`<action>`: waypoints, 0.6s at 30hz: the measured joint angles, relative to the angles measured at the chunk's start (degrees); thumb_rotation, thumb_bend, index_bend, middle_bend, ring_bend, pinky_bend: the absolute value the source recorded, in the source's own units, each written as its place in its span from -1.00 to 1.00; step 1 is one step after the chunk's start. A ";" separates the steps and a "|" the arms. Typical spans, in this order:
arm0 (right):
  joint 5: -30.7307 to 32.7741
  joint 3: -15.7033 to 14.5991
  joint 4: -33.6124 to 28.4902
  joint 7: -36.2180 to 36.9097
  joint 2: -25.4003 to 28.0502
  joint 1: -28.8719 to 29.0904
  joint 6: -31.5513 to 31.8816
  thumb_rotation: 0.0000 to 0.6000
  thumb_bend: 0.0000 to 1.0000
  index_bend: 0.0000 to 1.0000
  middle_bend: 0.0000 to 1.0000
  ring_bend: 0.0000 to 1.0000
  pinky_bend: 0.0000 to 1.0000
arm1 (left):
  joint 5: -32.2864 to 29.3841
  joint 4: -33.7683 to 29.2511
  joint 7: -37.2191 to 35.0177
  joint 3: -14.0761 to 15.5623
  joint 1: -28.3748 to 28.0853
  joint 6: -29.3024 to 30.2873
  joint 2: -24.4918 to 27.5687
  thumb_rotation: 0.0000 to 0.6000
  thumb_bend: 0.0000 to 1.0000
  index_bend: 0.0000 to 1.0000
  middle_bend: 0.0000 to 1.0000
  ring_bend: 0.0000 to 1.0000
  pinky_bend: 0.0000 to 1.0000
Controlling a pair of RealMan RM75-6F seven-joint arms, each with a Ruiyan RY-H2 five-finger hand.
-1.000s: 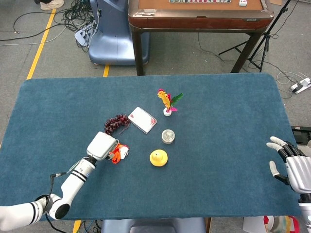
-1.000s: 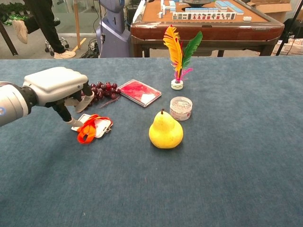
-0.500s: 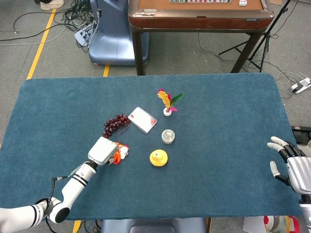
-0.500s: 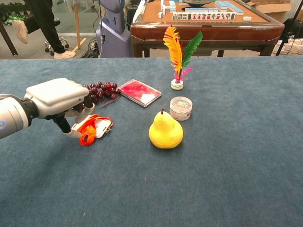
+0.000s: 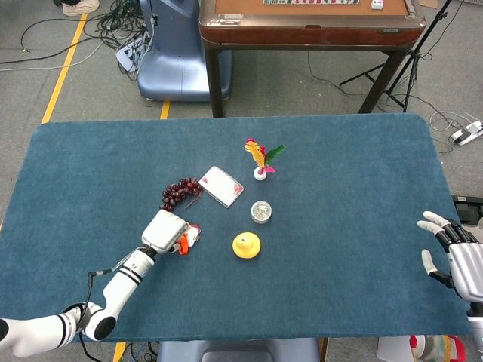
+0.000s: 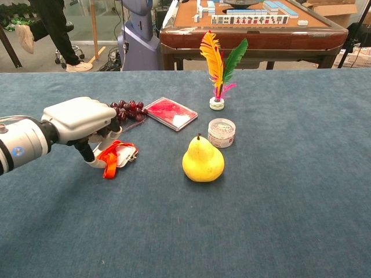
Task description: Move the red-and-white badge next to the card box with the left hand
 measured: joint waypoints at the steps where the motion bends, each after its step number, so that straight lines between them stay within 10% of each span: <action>1: 0.01 0.00 0.00 0.00 0.00 0.01 -0.01 1.00 -0.05 -0.45 -0.60 -0.69 -0.29 | -0.10 0.10 0.07 -0.06 -0.04 -0.06 -0.11 1.00 -1.00 0.53 1.00 0.99 1.00; 18: 0.09 0.09 0.10 0.19 0.02 0.00 -0.05 1.00 -0.05 -0.45 -0.60 -0.69 -0.29 | -2.95 2.23 0.94 -1.93 -1.19 -1.13 -1.78 1.00 -1.00 0.53 1.00 0.99 1.00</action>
